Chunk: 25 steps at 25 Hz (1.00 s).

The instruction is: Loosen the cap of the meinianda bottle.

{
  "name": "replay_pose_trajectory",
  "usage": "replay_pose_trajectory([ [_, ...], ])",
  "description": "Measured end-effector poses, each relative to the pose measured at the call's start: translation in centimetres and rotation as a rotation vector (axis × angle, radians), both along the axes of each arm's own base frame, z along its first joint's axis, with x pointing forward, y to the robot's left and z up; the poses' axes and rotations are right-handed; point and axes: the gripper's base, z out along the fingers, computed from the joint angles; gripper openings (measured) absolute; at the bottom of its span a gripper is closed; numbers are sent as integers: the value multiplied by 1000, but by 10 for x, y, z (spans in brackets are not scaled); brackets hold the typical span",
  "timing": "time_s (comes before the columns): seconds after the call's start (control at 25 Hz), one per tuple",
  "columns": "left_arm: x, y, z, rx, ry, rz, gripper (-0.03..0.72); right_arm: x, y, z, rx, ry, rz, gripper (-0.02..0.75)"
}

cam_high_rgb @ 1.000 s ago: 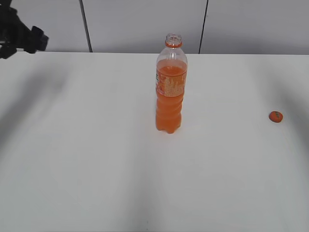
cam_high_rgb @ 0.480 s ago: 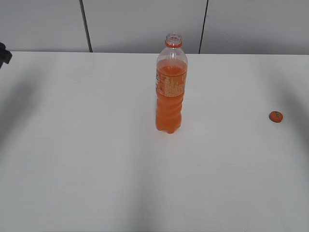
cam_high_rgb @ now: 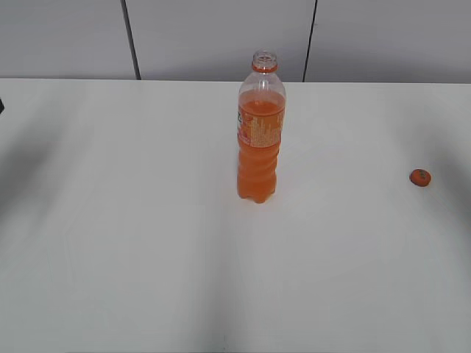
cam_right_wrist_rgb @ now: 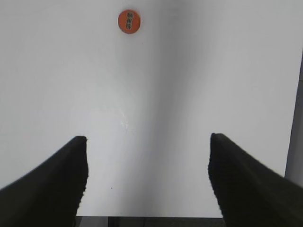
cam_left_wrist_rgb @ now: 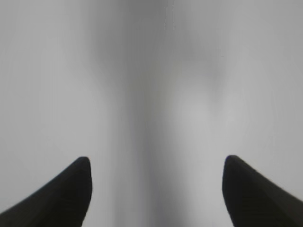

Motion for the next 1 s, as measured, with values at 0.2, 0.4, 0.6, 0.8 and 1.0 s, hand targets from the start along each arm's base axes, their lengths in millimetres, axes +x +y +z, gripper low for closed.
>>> replay_pose_trajectory([
  [0.2, -23, -4, 32, -50, -33, -12, 515, -5, 1, 0, 11, 33, -1, 594],
  [0.4, -47, -4, 62, -53, -133, -18, 506, -23, 3, -7, 17, 59, -1, 594],
  [0.6, -78, -4, 61, -54, -142, -20, 500, -51, 5, -24, 23, 120, -1, 594],
  [0.8, -113, -4, 43, -57, -121, -22, 496, -87, 8, -41, 27, 154, -1, 585],
  [1.0, -147, -5, 26, -71, -157, -26, 495, -122, 11, -48, 20, 79, -2, 585],
])
